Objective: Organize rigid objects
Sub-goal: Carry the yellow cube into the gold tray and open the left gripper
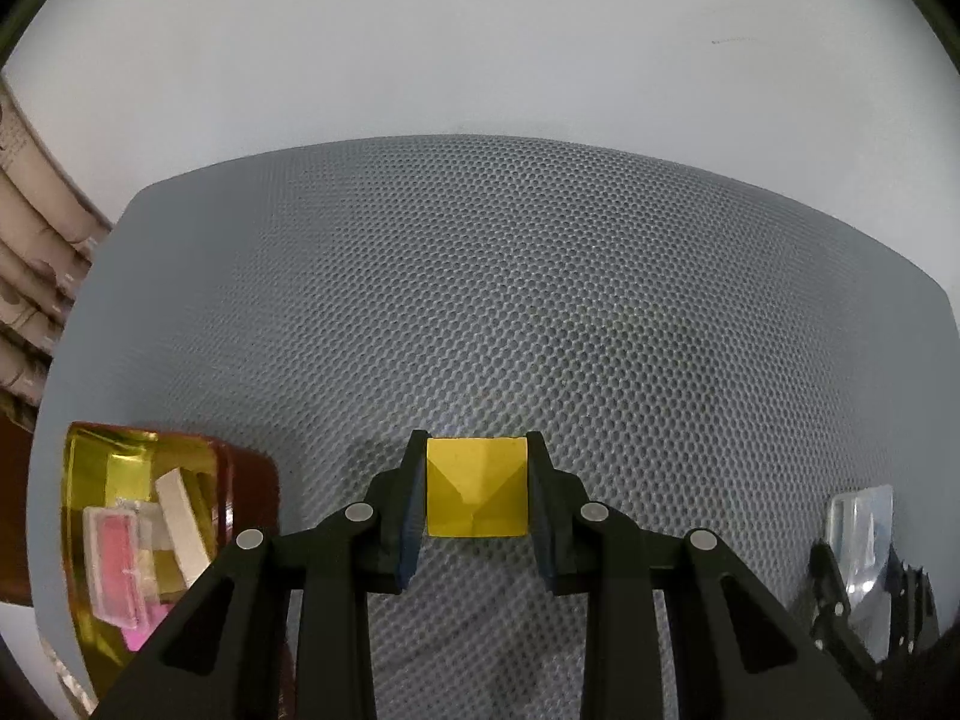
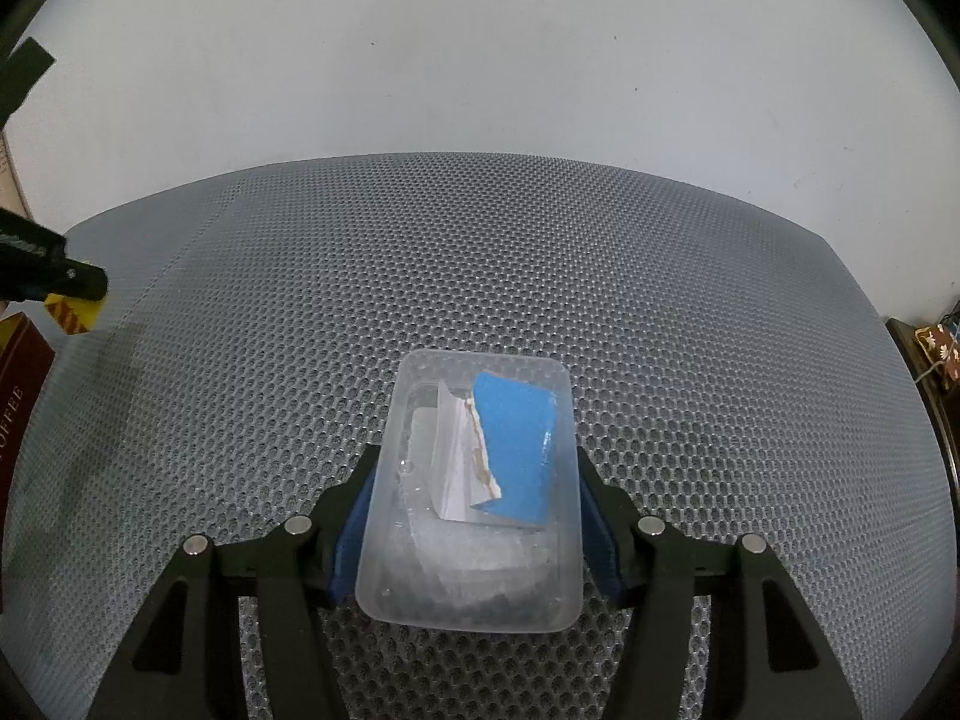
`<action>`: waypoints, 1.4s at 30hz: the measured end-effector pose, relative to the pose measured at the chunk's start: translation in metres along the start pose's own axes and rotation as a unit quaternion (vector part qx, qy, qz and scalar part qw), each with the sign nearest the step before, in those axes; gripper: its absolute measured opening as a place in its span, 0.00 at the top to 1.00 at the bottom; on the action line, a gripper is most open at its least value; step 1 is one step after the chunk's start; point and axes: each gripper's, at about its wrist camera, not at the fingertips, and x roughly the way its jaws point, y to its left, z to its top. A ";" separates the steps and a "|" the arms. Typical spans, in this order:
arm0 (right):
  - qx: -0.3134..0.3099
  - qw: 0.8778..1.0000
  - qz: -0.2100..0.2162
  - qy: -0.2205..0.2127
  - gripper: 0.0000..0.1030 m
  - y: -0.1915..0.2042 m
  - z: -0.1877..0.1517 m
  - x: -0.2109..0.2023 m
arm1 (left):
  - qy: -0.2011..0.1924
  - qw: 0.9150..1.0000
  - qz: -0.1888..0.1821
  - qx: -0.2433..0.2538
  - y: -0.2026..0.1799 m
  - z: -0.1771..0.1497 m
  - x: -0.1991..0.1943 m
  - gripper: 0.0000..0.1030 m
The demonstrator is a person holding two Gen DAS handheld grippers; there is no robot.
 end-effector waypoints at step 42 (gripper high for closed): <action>0.000 1.000 -0.005 0.000 0.42 -0.015 -0.005 0.021 | -0.020 0.997 0.039 -0.064 0.173 -0.034 -0.064 0.74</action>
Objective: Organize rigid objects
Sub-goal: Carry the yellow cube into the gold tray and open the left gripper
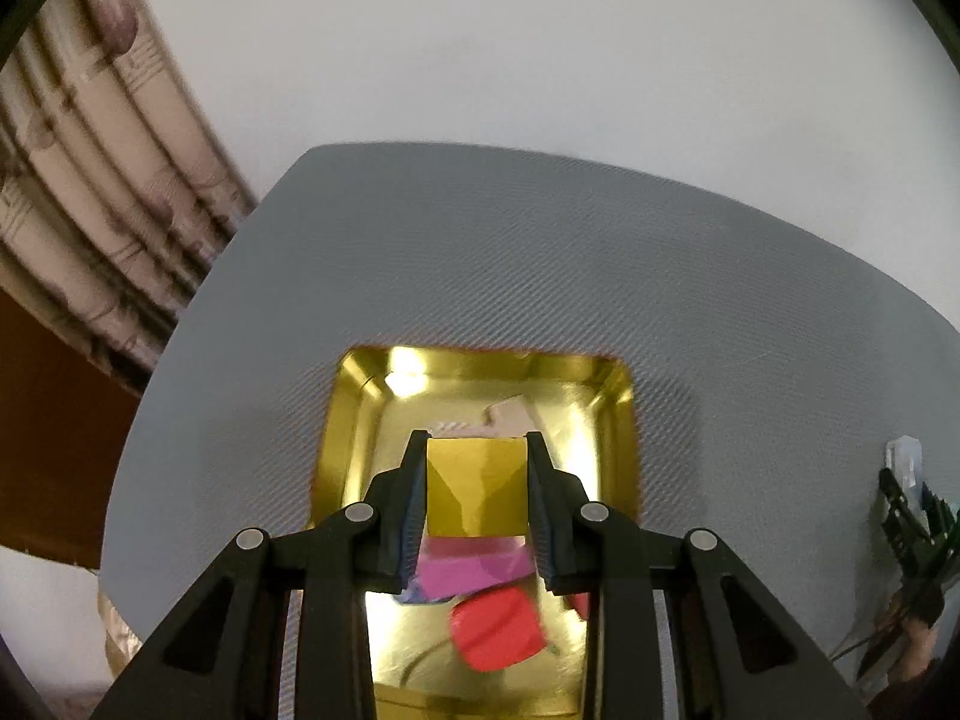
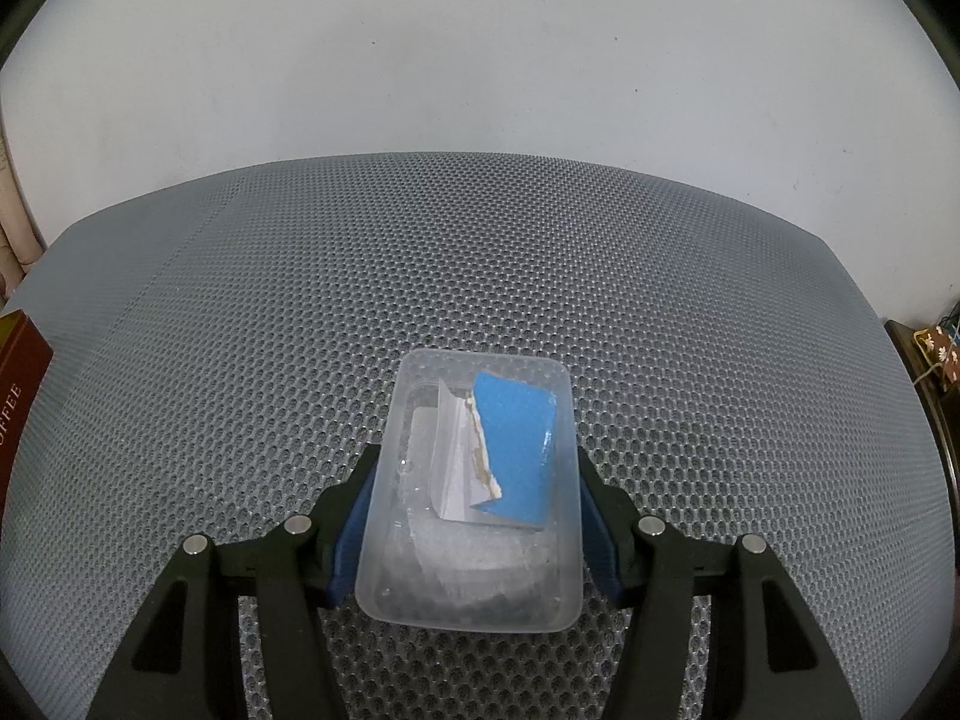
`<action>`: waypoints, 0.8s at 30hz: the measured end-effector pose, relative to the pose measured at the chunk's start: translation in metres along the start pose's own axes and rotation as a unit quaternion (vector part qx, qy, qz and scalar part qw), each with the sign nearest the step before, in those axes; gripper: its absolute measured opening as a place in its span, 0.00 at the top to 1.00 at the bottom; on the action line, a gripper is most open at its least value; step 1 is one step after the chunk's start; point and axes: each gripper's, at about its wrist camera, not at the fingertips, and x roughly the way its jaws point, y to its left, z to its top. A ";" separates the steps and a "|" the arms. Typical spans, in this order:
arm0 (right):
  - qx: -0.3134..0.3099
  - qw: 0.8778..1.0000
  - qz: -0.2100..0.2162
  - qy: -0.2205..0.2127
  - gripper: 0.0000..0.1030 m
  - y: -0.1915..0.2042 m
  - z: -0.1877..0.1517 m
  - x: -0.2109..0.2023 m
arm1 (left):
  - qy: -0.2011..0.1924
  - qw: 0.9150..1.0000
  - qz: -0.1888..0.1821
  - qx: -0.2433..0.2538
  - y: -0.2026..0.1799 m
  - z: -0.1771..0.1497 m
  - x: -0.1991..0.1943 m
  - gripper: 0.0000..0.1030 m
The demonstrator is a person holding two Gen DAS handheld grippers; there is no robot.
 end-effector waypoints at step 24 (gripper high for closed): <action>-0.002 1.000 -0.005 0.000 0.41 -0.002 0.003 0.003 | 0.066 0.997 -0.005 -0.024 0.048 -0.099 0.036 0.74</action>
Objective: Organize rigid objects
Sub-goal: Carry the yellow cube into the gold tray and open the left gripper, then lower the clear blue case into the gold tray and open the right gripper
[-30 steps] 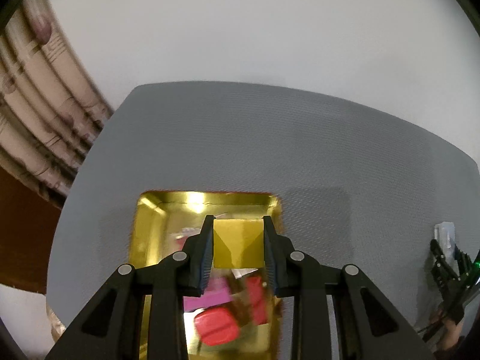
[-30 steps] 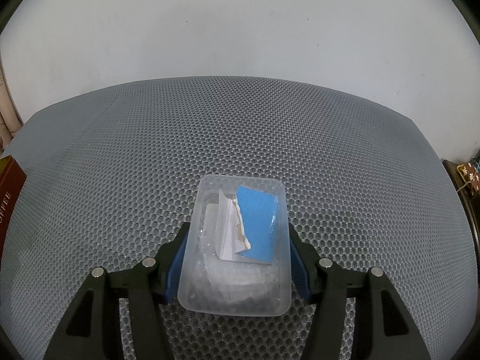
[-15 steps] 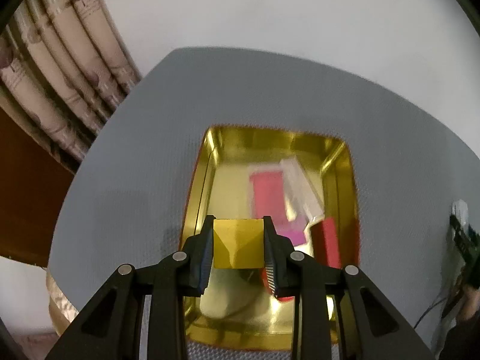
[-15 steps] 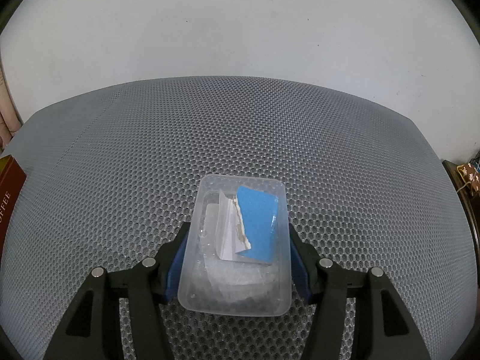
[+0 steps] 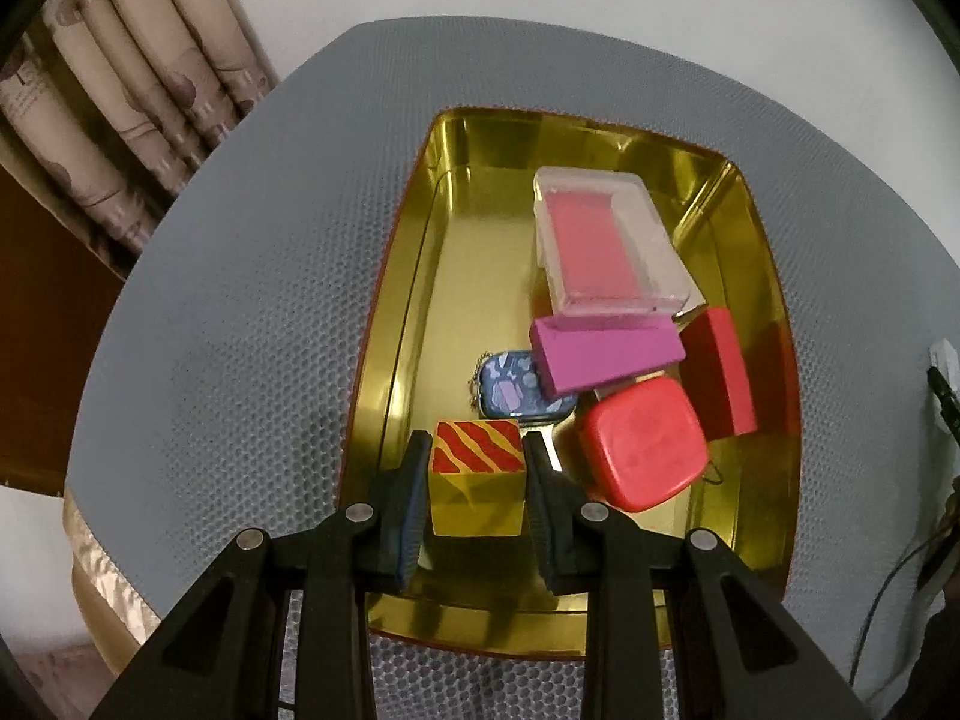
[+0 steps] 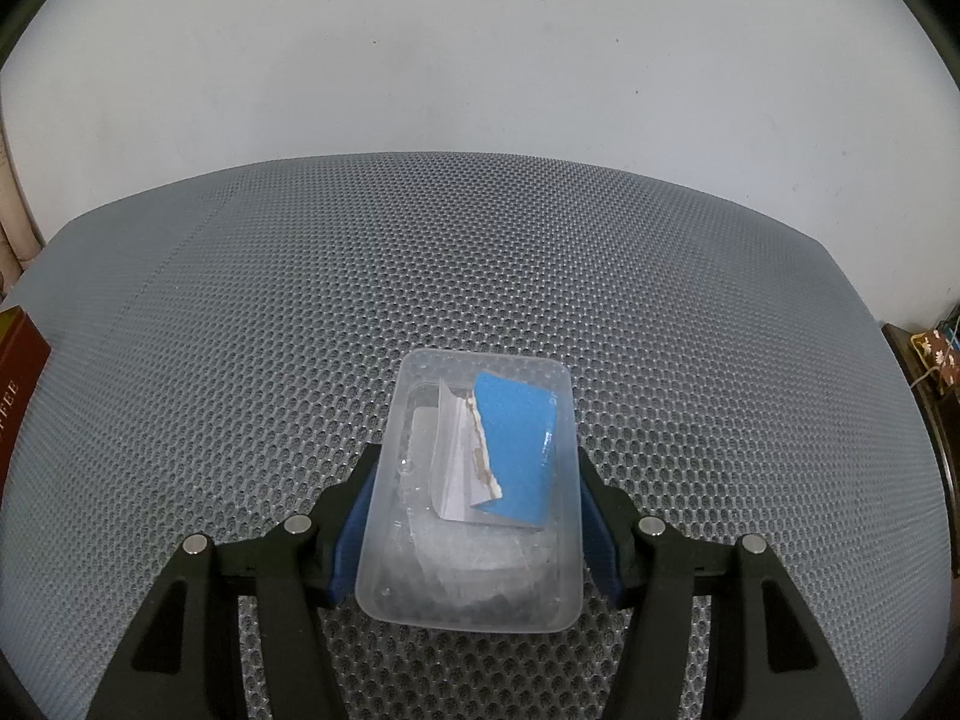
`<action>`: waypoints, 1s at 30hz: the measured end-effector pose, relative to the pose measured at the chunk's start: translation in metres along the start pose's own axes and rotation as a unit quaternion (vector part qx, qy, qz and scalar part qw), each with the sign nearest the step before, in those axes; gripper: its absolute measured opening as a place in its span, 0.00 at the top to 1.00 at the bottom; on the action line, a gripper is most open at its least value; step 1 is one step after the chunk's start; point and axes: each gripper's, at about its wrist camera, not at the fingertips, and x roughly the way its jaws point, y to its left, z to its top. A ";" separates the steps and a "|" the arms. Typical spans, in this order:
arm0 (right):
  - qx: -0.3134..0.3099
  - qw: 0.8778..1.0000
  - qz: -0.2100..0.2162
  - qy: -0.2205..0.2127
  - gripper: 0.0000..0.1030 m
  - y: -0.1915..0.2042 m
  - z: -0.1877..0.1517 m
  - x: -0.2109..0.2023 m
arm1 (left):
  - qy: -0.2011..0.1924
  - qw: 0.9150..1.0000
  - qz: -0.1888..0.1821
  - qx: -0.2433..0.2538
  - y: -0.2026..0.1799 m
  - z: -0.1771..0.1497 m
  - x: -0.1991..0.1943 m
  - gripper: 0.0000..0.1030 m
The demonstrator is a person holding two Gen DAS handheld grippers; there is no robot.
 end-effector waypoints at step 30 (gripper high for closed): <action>0.003 1.000 -0.001 0.000 0.41 -0.002 0.000 0.001 | -0.047 0.999 0.020 0.004 0.004 -0.002 -0.002 0.60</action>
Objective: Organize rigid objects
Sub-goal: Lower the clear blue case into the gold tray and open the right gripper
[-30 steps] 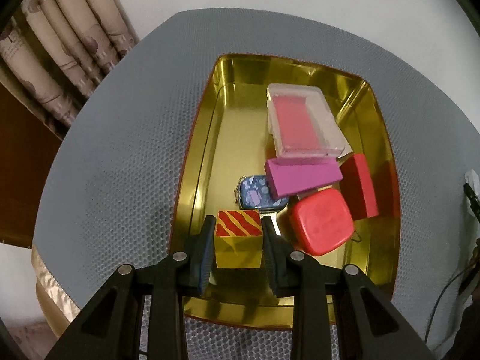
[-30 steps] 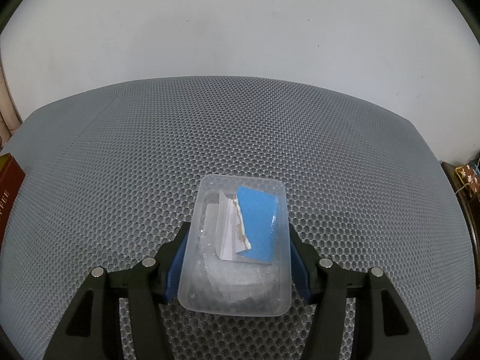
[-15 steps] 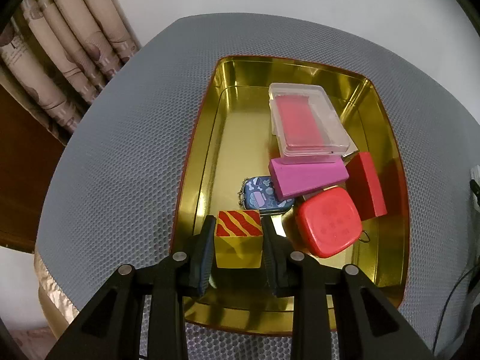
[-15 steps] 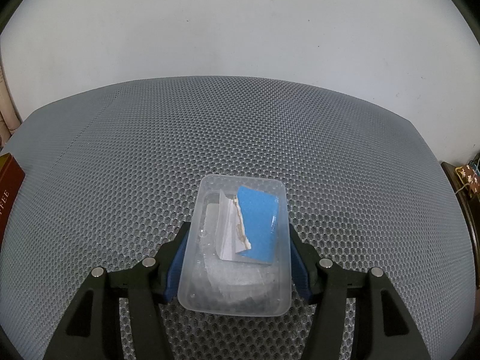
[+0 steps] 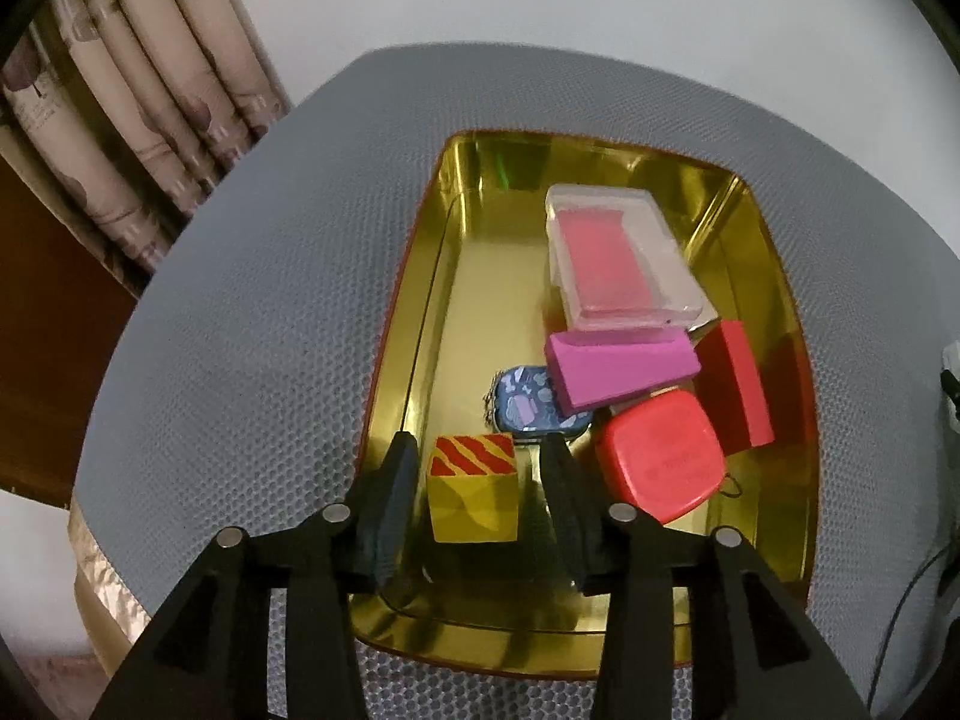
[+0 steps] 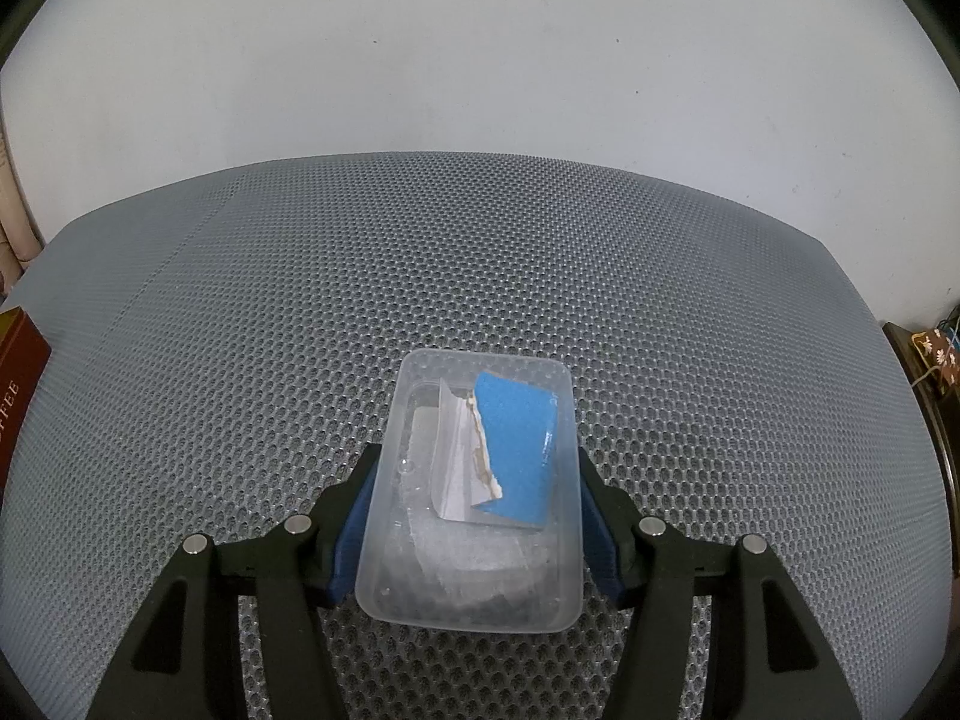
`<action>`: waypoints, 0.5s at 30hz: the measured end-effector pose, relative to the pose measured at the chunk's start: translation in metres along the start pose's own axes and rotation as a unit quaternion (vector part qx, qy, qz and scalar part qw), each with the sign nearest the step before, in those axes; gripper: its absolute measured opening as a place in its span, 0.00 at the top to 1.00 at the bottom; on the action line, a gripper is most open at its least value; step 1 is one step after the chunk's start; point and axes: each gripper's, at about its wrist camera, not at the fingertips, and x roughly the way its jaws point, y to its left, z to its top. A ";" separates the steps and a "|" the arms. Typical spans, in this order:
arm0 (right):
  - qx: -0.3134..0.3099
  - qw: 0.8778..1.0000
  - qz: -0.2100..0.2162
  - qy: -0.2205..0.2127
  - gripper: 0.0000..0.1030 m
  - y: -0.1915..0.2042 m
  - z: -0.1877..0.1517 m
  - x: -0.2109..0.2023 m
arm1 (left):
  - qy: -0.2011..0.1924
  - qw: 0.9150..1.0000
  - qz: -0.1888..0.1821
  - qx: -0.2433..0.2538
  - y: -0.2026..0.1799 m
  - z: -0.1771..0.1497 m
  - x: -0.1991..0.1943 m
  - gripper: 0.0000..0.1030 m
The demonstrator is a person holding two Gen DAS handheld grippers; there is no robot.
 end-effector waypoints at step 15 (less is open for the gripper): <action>-0.015 1.000 -0.018 -0.006 0.42 0.013 0.001 -0.006 | -0.083 0.996 0.031 -0.035 0.020 -0.009 -0.044 0.32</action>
